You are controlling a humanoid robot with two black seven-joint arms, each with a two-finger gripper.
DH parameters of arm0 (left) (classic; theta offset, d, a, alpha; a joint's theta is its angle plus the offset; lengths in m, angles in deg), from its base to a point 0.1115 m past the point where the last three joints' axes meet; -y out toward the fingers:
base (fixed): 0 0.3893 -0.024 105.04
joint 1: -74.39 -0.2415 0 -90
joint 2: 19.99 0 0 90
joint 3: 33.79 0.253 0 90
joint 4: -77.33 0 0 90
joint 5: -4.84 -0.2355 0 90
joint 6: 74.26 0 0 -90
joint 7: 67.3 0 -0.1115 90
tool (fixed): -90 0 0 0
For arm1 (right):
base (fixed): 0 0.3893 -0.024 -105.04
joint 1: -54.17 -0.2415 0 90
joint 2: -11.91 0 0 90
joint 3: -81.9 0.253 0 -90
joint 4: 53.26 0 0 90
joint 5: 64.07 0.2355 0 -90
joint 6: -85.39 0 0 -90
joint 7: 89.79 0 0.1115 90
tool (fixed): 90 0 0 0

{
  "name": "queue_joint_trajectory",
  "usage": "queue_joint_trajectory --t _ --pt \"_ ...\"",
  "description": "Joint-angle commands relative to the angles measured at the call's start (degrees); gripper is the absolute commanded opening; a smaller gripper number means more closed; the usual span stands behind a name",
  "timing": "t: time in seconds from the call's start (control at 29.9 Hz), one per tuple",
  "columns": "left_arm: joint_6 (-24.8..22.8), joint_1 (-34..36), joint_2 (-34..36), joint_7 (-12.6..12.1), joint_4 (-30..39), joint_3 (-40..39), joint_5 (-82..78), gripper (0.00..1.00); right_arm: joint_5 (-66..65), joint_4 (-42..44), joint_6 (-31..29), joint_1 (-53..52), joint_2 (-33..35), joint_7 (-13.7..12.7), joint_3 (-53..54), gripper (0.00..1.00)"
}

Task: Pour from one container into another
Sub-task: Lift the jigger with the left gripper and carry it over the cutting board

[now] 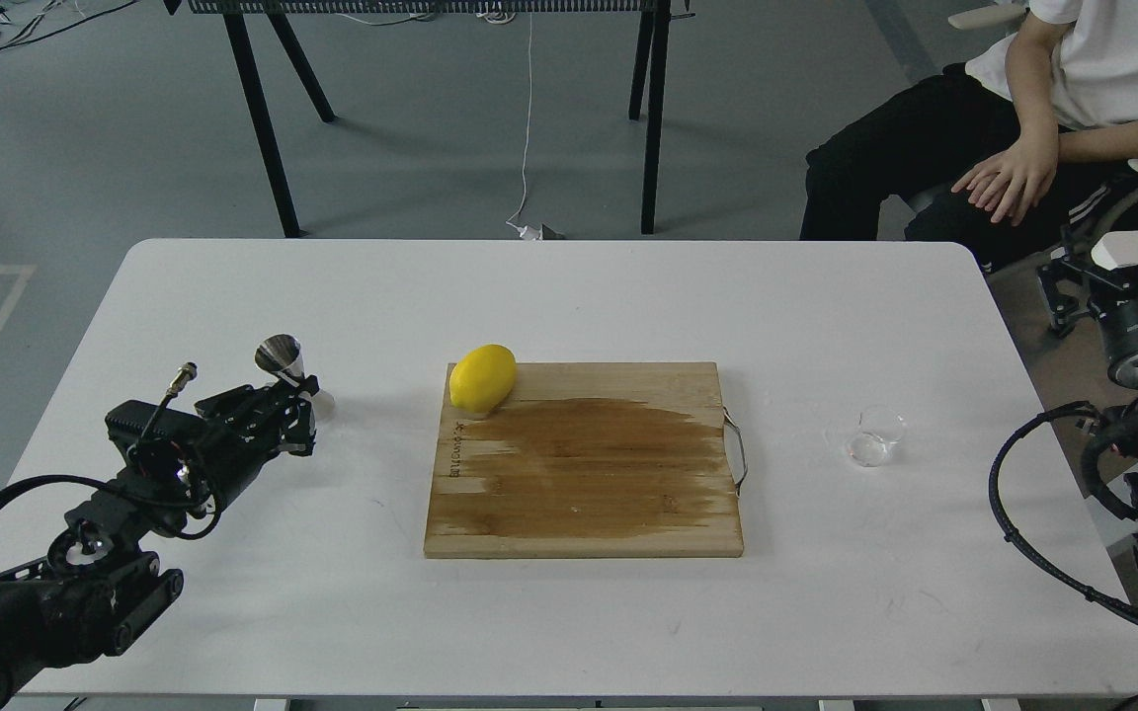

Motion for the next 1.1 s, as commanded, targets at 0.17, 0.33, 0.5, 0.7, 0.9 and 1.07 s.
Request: queue_joint_trajectory --t 0.17,0.33,0.5,0.7,0.9,1.07 --pt "0.03 6.75 1.68 -0.13 7.19 0.13 -0.34 0.1 0.0 0.09 0.0 0.55 1.03 0.0 0.11 1.0" --pt "0.03 11.41 2.82 -0.13 11.32 0.74 -2.62 0.1 0.0 0.27 0.0 1.25 2.34 0.0 0.11 1.0" --pt "-2.47 16.51 2.65 -0.13 15.63 4.69 -9.56 0.09 0.09 0.44 0.0 2.04 2.78 0.0 0.2 1.0" --pt "-3.54 19.85 -4.89 -0.31 16.08 11.45 -10.65 0.09 0.09 0.62 0.0 2.57 3.22 0.0 0.64 1.0" --pt "-7.14 19.77 -11.75 -1.0 15.82 17.96 -10.65 0.09 0.09 0.71 0.0 2.75 4.1 0.0 1.17 1.0" --pt "-7.23 19.07 -15.62 -4.43 13.19 22.89 -10.65 0.09 0.09 0.79 0.0 2.84 4.37 0.0 1.34 1.0"
